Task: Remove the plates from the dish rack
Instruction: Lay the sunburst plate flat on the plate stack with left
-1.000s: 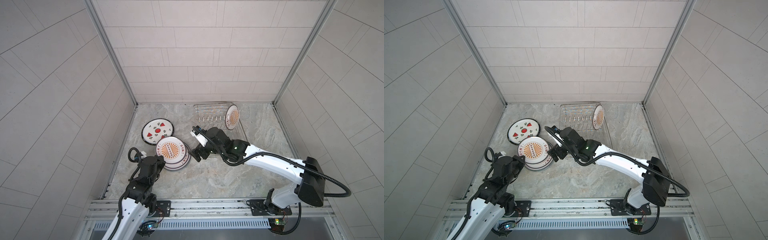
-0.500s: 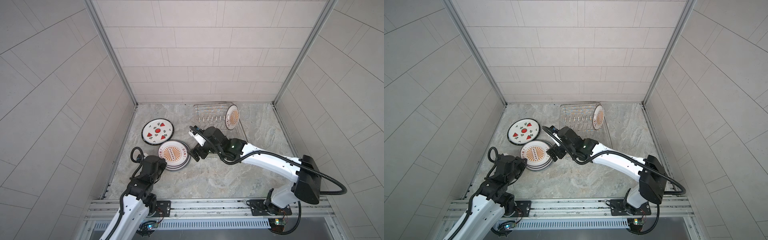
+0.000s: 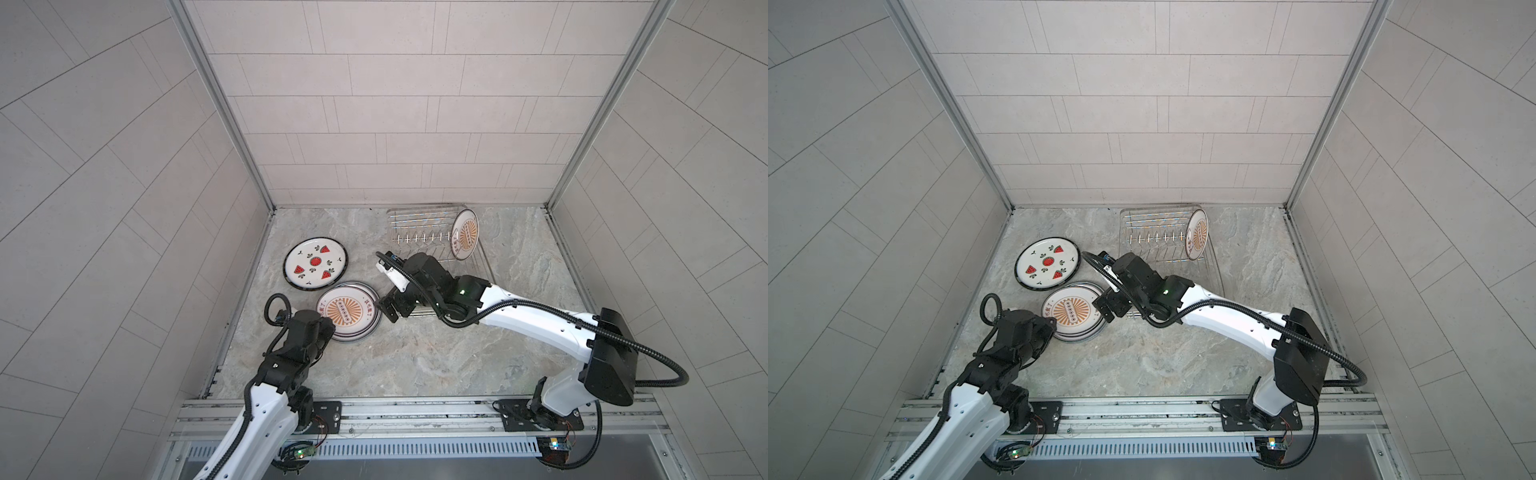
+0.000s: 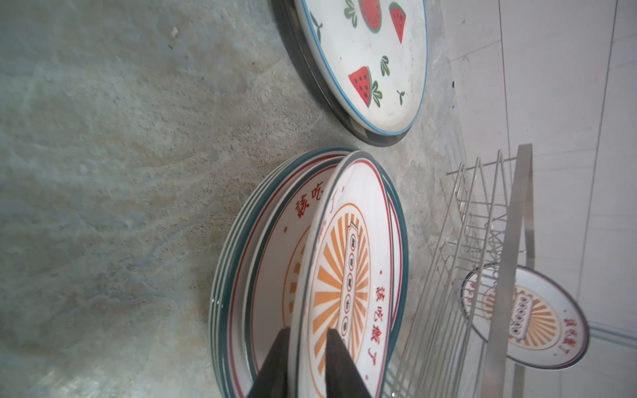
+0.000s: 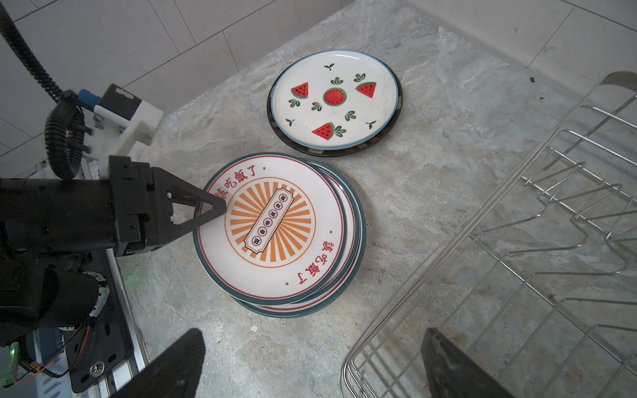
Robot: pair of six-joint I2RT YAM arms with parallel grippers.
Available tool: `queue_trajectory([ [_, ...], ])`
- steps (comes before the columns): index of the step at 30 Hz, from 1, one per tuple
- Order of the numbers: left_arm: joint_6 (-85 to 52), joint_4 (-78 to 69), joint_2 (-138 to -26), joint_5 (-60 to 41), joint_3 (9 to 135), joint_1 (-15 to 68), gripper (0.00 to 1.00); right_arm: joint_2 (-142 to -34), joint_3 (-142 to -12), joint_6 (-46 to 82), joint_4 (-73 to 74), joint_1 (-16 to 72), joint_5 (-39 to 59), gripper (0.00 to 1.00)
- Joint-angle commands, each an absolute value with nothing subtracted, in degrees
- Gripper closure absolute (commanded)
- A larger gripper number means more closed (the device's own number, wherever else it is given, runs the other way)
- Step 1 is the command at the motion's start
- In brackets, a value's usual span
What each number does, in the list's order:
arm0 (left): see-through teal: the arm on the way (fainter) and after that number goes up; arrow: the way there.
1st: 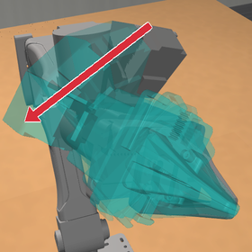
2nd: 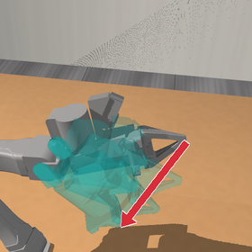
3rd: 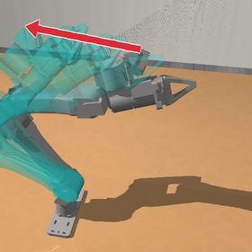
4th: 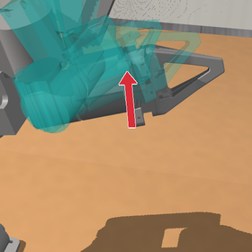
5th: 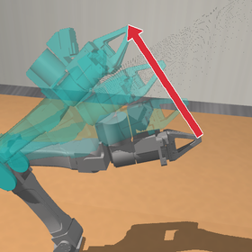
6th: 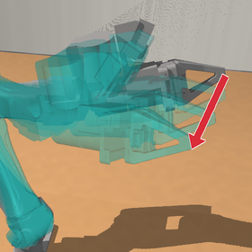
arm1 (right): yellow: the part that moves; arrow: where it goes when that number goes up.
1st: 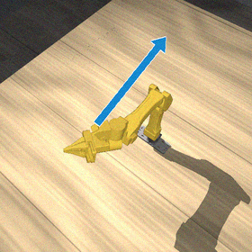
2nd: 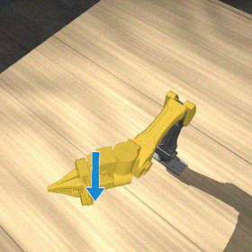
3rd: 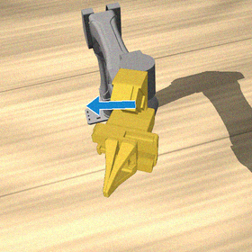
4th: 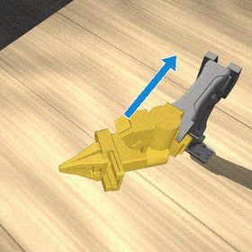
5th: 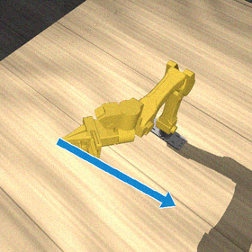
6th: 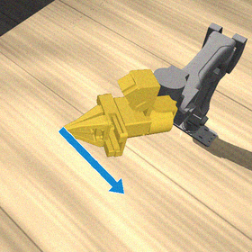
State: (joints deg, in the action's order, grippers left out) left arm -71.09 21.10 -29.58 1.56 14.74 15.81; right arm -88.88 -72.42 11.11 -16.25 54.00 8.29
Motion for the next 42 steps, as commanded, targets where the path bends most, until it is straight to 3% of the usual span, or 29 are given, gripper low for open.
queue_trajectory([
  [1, -71.8, 18.5, -29.2, 3.1, 14.0, 15.6, 0.67, -89.5, -74.1, 10.8, -17.1, 54.3, 7.3, 0.0],
  [8, -71.2, 18.7, -30.4, 7.8, 14.2, 15.6, 0.57, -89.2, -73.7, 11.0, -17.0, 54.4, 7.0, 0.0],
  [42, -70.4, 12.8, -41.5, 12.7, 16.0, 15.6, 0.59, -86.6, -70.4, 10.8, -15.9, 54.4, 4.6, 0.01],
])
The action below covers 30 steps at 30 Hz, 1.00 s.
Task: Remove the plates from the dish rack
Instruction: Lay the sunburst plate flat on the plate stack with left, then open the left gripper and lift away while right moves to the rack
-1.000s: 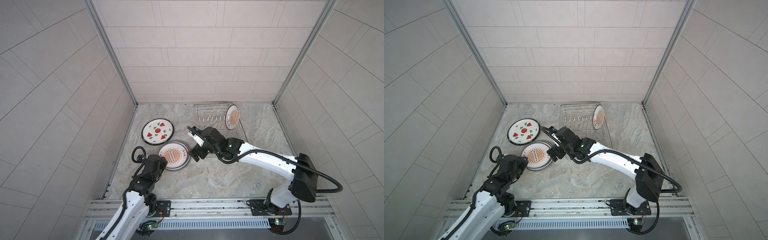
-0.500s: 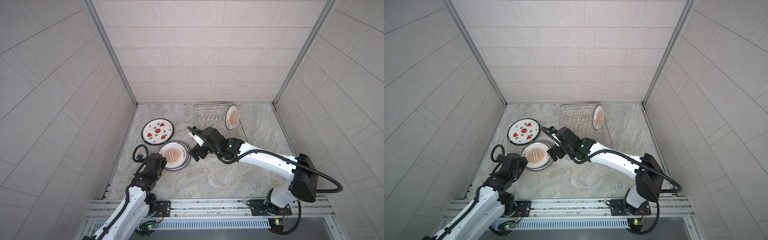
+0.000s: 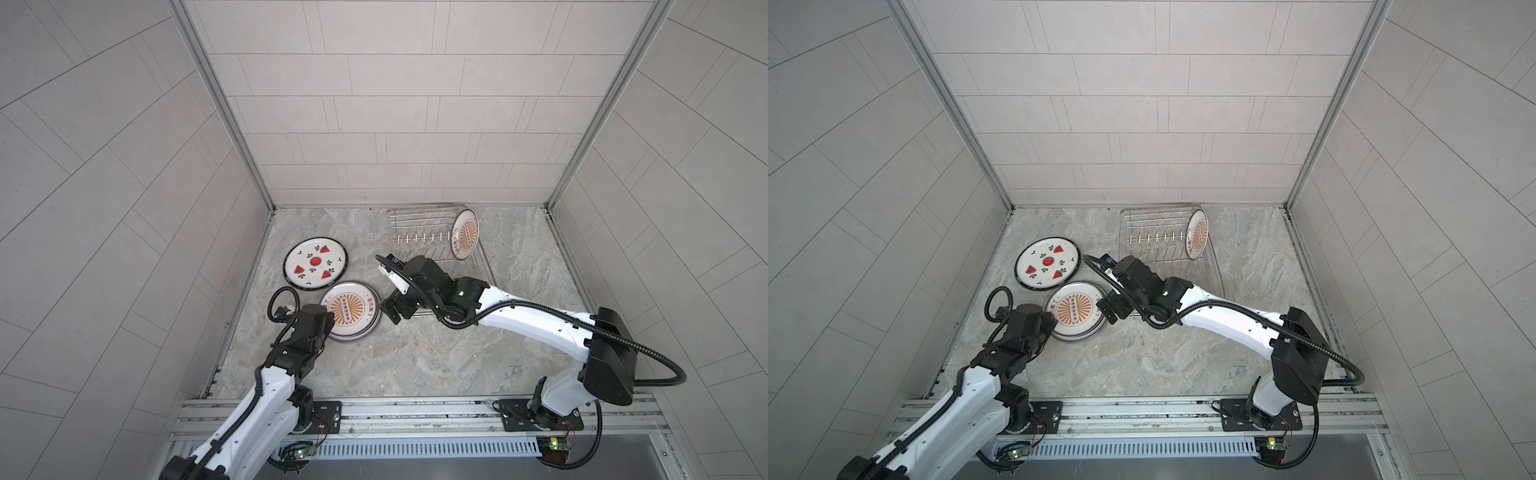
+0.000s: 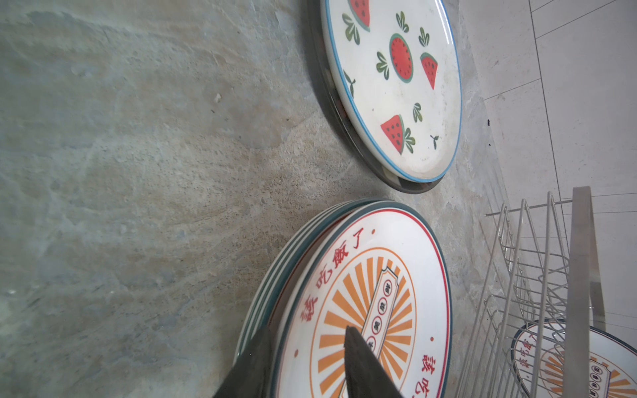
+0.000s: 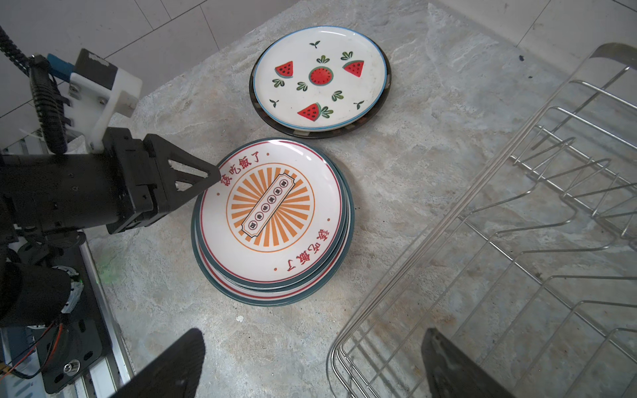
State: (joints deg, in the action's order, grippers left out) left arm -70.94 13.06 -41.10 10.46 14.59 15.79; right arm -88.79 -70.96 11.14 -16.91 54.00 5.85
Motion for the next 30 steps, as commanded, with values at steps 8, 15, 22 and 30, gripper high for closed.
queue_trajectory([
  [8, -70.5, 15.0, -40.4, 15.0, 16.5, 15.6, 0.6, -84.4, -68.3, 11.1, -13.3, 54.2, 2.7, 0.01],
  [15, -66.3, 14.0, -33.7, 16.5, 16.5, 15.6, 0.45, -77.9, -62.8, 13.8, -8.9, 52.0, -0.9, 0.0],
  [22, -56.8, -1.5, -33.8, 3.6, 15.1, 15.9, 0.0, -68.6, -56.5, 17.1, -5.9, 46.1, -2.2, 0.0],
  [30, -49.4, -23.9, -43.7, -9.3, 14.5, 19.2, 0.0, -69.4, -59.9, 19.1, -13.0, 37.8, -8.7, 0.0],
])
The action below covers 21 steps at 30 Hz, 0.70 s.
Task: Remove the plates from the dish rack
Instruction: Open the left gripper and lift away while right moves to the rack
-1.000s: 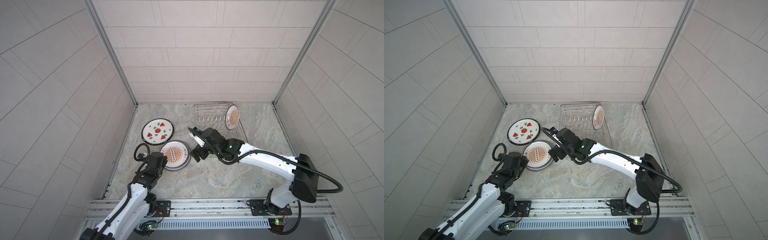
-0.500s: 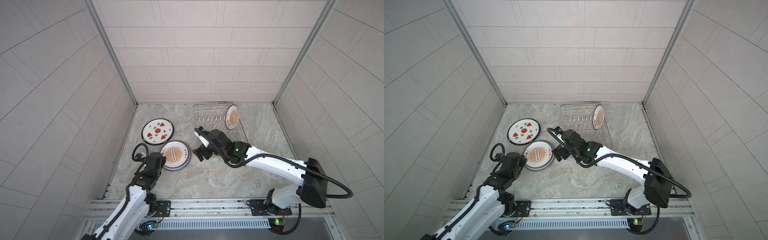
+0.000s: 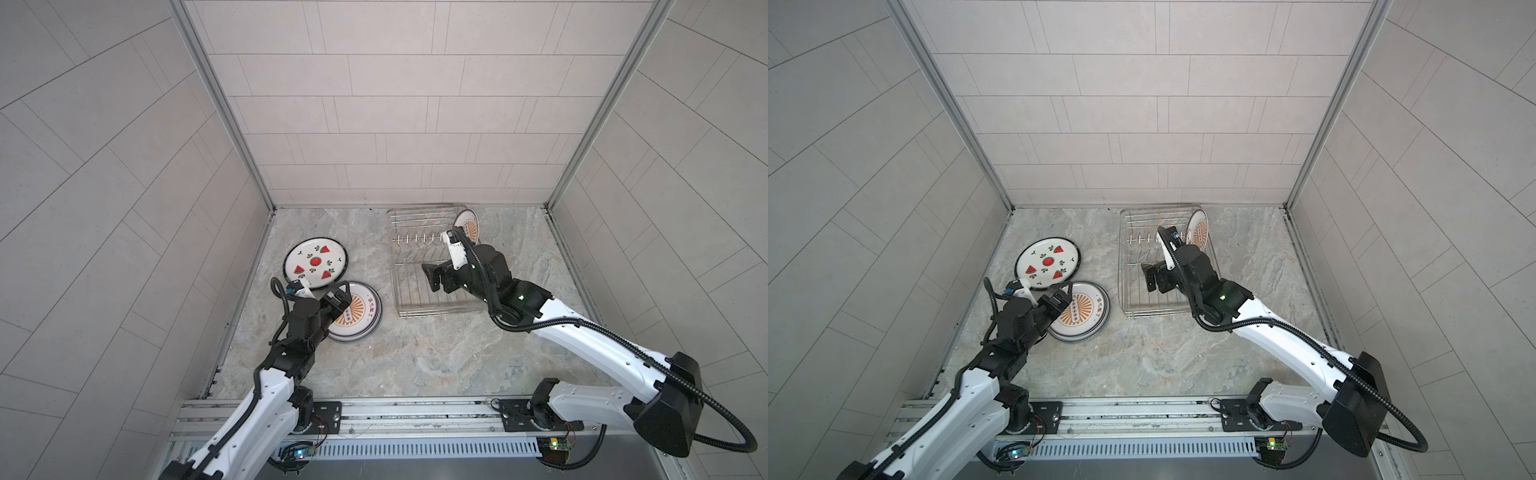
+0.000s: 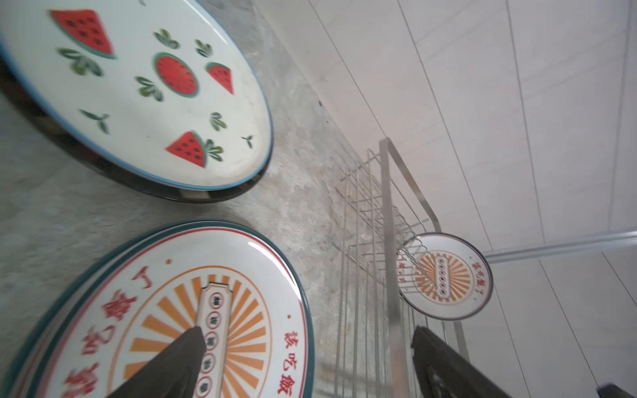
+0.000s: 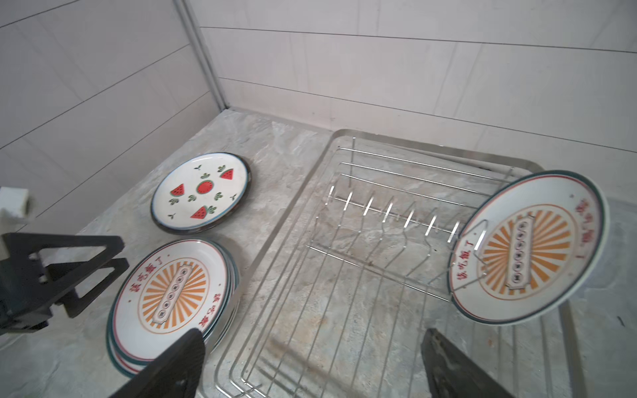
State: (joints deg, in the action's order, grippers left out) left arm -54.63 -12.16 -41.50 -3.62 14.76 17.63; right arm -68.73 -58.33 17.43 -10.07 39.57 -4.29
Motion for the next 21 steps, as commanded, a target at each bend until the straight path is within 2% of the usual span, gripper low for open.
queue_trajectory([
  [1, -48.2, -25.9, -46.0, -9.9, 14.7, 20.0, 0.0, -69.9, -60.1, 19.2, -13.2, 36.7, -9.8, 0.0],
  [8, -38.9, -44.7, -59.1, -18.9, 13.7, 22.5, 0.0, -74.0, -62.2, 20.9, -12.7, 27.5, -10.8, 0.01],
  [15, -34.1, -45.4, -60.1, -20.1, 14.7, 23.5, 0.0, -80.6, -67.1, 22.4, -13.9, 20.9, -11.0, 0.07],
  [18, -32.5, -43.9, -59.0, -17.0, 14.4, 24.7, 0.0, -84.8, -70.4, 22.8, -15.3, 18.9, -11.7, 0.21],
  [21, -32.6, -43.2, -58.4, -17.8, 14.4, 24.7, 0.0, -89.4, -74.9, 22.8, -17.9, 17.9, -14.5, 0.41],
])
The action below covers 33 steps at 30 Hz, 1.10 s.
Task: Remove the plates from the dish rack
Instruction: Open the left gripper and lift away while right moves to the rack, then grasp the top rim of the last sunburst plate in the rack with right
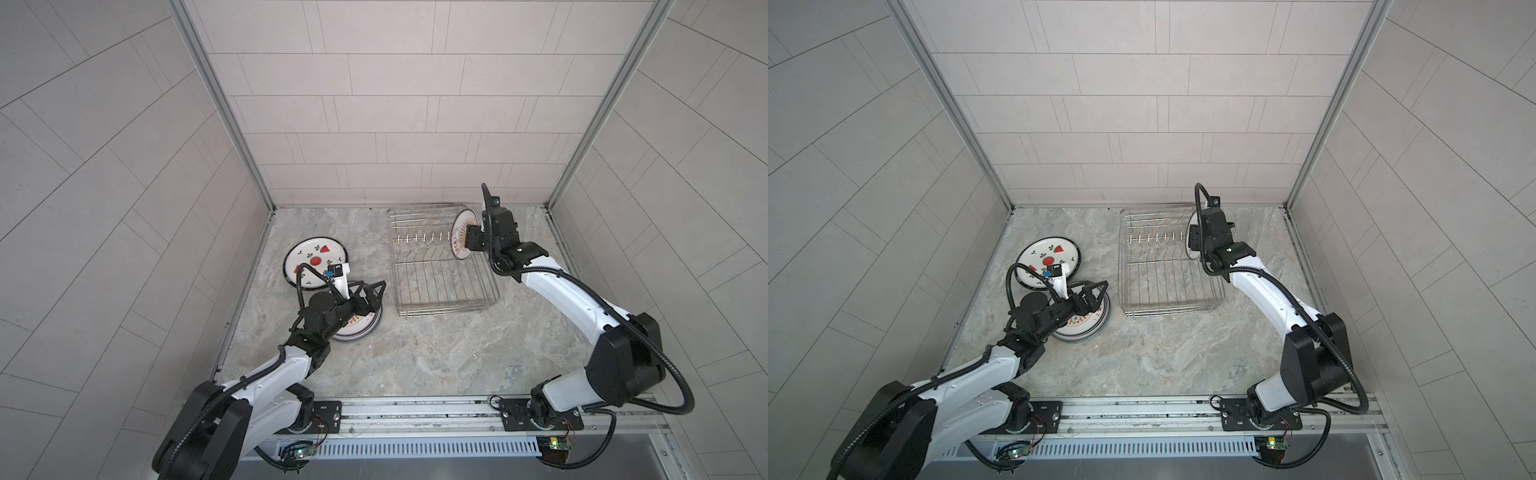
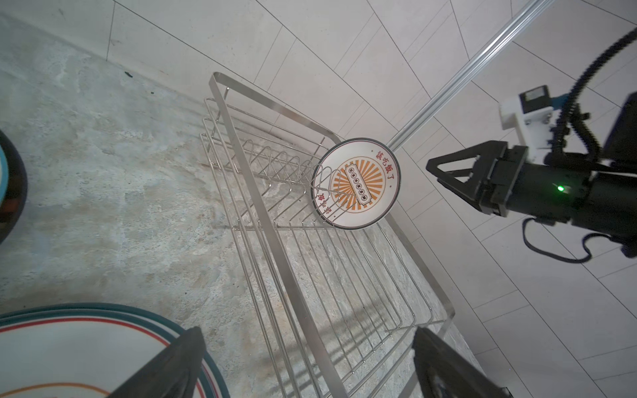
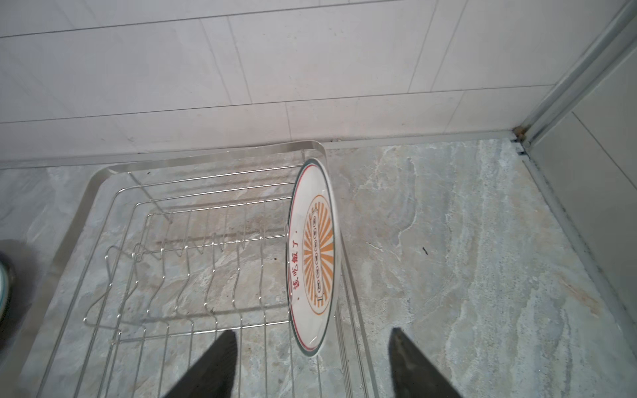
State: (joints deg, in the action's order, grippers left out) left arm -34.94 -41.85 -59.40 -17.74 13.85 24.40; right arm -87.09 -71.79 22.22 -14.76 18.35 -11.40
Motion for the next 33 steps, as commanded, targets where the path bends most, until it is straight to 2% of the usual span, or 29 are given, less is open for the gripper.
queue_trajectory([
  [1, -32.8, -43.2, -58.1, -18.1, 14.4, 24.8, 0.0, -91.0, -76.4, 22.8, -18.6, 17.7, -15.1, 0.45],
  [10, -32.5, -41.8, -58.3, -17.6, 14.8, 24.9, 0.0, -101.6, -85.9, 21.1, -22.9, 17.4, -18.7, 0.7],
  [14, -32.8, -42.1, -58.9, -17.6, 14.9, 24.9, 0.0, -103.4, -87.3, 21.0, -23.4, 17.1, -19.7, 0.71],
  [17, -33.1, -42.5, -58.9, -17.3, 14.7, 24.9, 0.0, -104.8, -88.1, 20.6, -23.1, 17.0, -17.6, 0.81],
  [33, -33.5, -43.1, -57.2, -15.5, 13.3, 24.9, 0.0, -108.4, -87.7, 21.7, -19.3, 16.0, -16.9, 0.88],
])
